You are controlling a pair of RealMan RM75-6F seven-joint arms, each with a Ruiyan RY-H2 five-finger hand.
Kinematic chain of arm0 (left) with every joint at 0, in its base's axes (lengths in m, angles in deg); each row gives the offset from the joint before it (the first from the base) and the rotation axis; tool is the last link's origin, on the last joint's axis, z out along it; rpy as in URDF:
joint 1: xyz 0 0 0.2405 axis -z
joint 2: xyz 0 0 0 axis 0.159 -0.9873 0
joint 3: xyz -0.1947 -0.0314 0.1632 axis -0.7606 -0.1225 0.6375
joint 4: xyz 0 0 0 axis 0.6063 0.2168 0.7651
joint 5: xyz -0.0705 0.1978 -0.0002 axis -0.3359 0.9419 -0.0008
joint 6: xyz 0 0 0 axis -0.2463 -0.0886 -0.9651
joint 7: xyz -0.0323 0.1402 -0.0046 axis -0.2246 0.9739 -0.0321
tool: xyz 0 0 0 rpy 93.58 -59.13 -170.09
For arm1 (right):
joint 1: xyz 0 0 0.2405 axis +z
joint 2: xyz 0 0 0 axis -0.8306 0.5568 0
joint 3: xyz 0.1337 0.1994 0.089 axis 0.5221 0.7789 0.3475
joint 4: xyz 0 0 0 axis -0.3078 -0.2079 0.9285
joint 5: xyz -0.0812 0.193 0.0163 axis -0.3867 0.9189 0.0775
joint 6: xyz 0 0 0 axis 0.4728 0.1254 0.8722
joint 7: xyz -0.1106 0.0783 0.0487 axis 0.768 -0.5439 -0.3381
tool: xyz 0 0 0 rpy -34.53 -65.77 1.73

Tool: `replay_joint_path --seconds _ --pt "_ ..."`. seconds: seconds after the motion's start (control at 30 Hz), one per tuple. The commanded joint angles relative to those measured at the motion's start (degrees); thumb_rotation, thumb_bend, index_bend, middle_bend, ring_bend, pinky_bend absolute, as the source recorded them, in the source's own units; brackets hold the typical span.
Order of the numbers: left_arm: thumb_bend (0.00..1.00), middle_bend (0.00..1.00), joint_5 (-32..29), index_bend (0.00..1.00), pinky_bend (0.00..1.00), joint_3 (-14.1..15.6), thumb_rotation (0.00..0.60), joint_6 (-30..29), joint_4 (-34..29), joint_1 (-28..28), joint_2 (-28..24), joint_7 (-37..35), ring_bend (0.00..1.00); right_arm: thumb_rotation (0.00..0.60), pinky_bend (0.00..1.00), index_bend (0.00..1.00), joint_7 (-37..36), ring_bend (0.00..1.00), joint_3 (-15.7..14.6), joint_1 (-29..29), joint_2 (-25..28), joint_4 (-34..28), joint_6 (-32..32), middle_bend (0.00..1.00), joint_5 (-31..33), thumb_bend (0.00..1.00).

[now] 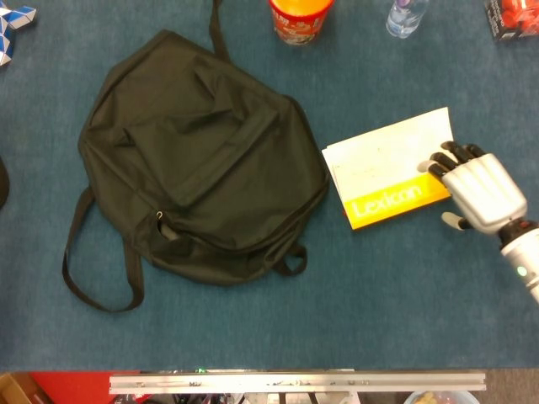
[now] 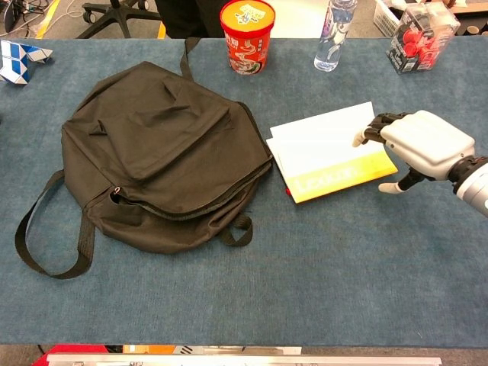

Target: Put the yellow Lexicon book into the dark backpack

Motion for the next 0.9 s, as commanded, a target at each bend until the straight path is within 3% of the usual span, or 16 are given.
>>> replay_joint_path --seconds 0.03,0.9 --pt "0.25 0.24 -0.07 0.21 0.25 -0.01 0.600 0.03 0.28 -0.05 0.01 -0.38 0.21 0.600 0.30 0.31 1.20 0.18 -0.26 0.53 -1.47 1.39 0.03 0.32 0.28 0.09" --pt "0.25 0.24 -0.07 0.21 0.25 0.26 0.600 0.77 1.57 -0.16 -0.54 -3.96 0.21 0.600 0.30 0.31 5.29 0.18 -1.28 1.77 -11.55 13.06 3.46 0.32 -0.85 0.09"
